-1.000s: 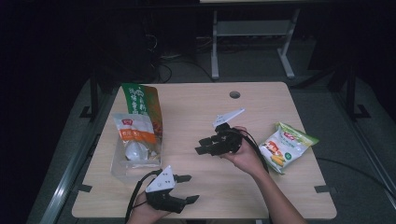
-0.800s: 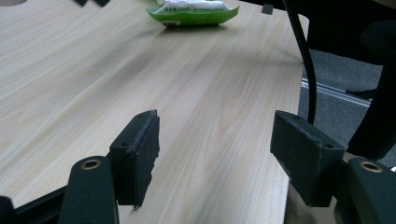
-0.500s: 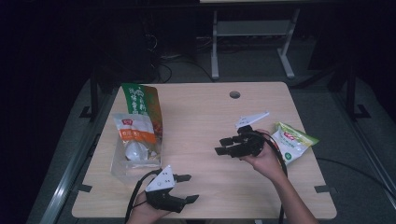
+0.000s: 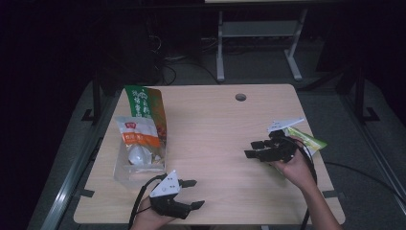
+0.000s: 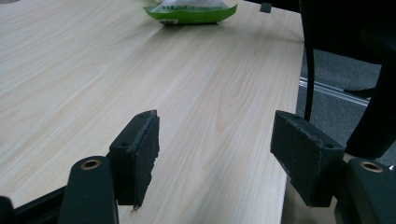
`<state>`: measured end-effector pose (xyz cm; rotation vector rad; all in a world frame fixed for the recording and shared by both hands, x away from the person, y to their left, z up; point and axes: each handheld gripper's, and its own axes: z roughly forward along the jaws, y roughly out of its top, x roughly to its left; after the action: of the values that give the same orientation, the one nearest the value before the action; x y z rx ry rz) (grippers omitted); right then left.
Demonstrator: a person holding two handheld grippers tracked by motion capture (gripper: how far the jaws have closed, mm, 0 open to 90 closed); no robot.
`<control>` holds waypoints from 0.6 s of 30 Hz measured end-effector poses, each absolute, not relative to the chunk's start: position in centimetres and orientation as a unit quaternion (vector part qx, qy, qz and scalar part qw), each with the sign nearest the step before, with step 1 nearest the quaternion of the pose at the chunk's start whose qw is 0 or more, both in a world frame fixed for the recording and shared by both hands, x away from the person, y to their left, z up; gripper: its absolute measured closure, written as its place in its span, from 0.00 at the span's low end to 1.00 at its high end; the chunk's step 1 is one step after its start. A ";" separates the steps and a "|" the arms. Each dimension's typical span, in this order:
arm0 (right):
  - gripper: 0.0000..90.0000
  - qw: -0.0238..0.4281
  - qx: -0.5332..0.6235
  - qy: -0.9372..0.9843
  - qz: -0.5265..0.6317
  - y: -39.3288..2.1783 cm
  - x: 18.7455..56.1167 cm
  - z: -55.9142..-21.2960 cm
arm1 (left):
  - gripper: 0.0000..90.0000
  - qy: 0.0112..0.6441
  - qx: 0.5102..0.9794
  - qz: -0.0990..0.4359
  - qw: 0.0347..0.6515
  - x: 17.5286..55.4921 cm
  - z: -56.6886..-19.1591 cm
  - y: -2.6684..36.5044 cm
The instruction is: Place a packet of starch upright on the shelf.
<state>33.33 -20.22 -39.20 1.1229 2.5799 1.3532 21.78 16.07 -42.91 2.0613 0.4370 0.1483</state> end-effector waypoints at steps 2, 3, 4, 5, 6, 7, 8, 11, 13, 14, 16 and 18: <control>0.51 0.018 0.374 0.825 0.424 -21.2 33.3 -39.4 | 0.36 0.180 0.850 0.060 0.491 21.8 -42.9 16.0; 0.50 0.025 0.381 0.824 0.418 -21.8 33.4 -39.5 | 0.36 0.180 0.850 0.060 0.491 21.8 -42.9 16.0; 0.49 0.030 0.386 0.823 0.416 -22.2 33.4 -39.6 | 0.36 0.181 0.850 0.060 0.491 21.8 -43.0 16.0; 0.48 0.036 0.394 0.821 0.412 -22.7 33.5 -39.7 | 0.36 0.181 0.850 0.059 0.491 21.8 -43.0 16.0; 0.47 0.041 0.404 0.817 0.409 -23.3 33.5 -39.8 | 0.36 0.182 0.850 0.058 0.491 21.8 -43.0 15.9; 0.47 0.045 0.408 0.816 0.408 -23.7 33.5 -39.9 | 0.36 0.181 0.850 0.059 0.491 21.8 -43.0 15.9; 0.46 0.048 0.416 0.814 0.403 -24.1 33.5 -39.9 | 0.36 0.181 0.851 0.058 0.490 21.8 -43.0 15.9; 0.44 0.059 0.434 0.808 0.394 -25.5 33.5 -40.4 | 0.36 0.180 0.851 0.057 0.489 21.8 -43.1 15.9; 0.43 0.070 0.445 0.805 0.386 -26.4 33.5 -40.9 | 0.36 0.179 0.852 0.057 0.489 21.9 -43.1 15.9; 0.43 0.076 0.449 0.805 0.380 -26.8 33.5 -41.1 | 0.36 0.181 0.851 0.055 0.490 21.9 -43.1 15.8; 0.42 0.079 0.457 0.802 0.376 -27.3 33.4 -41.6 | 0.36 0.183 0.851 0.052 0.490 21.9 -43.2 15.8; 0.43 0.083 0.458 0.805 0.367 -27.6 33.4 -42.1 | 0.36 0.184 0.850 0.050 0.490 21.9 -43.2 15.8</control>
<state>33.36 -27.64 -42.13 1.3682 2.4041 1.0961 21.85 15.76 -43.20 2.0655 0.4465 0.1226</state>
